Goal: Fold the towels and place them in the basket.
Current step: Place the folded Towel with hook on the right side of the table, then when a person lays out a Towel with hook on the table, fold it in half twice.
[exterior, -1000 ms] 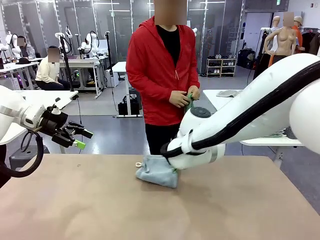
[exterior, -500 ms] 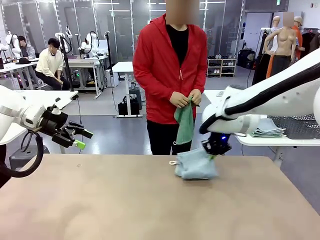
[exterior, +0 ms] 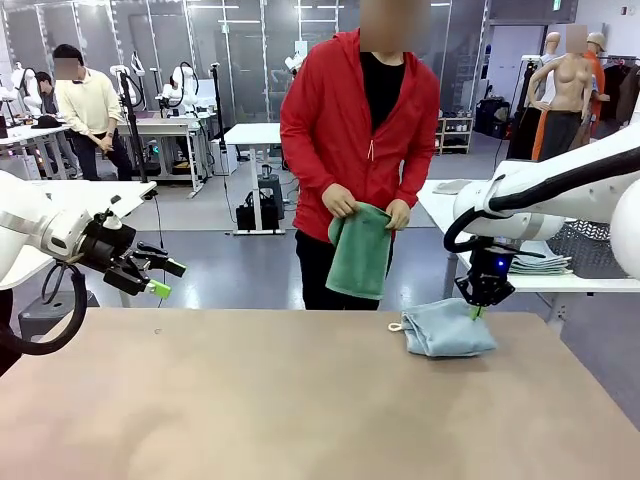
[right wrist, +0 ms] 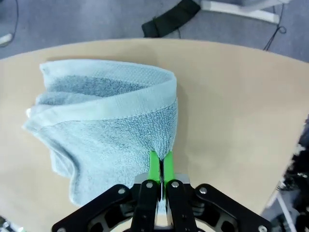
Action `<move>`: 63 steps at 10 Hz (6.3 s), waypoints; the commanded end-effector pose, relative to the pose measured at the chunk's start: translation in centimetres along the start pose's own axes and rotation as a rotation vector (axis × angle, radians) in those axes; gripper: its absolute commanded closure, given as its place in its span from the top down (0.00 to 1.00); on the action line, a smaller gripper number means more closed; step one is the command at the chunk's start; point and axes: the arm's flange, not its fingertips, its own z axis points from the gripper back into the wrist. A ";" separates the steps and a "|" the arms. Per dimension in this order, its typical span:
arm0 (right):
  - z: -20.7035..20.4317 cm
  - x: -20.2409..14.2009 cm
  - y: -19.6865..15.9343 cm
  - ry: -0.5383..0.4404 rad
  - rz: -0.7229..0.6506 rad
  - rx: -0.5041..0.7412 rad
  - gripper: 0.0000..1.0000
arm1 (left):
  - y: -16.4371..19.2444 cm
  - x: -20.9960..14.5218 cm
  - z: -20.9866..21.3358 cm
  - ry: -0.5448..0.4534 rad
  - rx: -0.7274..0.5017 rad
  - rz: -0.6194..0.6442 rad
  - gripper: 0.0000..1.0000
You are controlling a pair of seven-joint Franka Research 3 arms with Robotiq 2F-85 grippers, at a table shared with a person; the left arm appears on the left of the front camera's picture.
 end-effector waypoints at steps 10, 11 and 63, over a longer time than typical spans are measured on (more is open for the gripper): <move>9.8 -8.0 -1.8 -0.064 0.012 0.074 0.63 | 0.0 0.2 0.0 0.002 -0.001 0.016 1.00; 12.6 -12.2 -1.9 -0.115 0.010 0.137 0.63 | 0.0 0.2 0.0 0.002 -0.001 0.016 1.00; 16.7 -32.1 24.8 -0.272 1.364 -0.226 0.63 | -12.3 18.7 -7.6 0.911 0.096 -0.255 1.00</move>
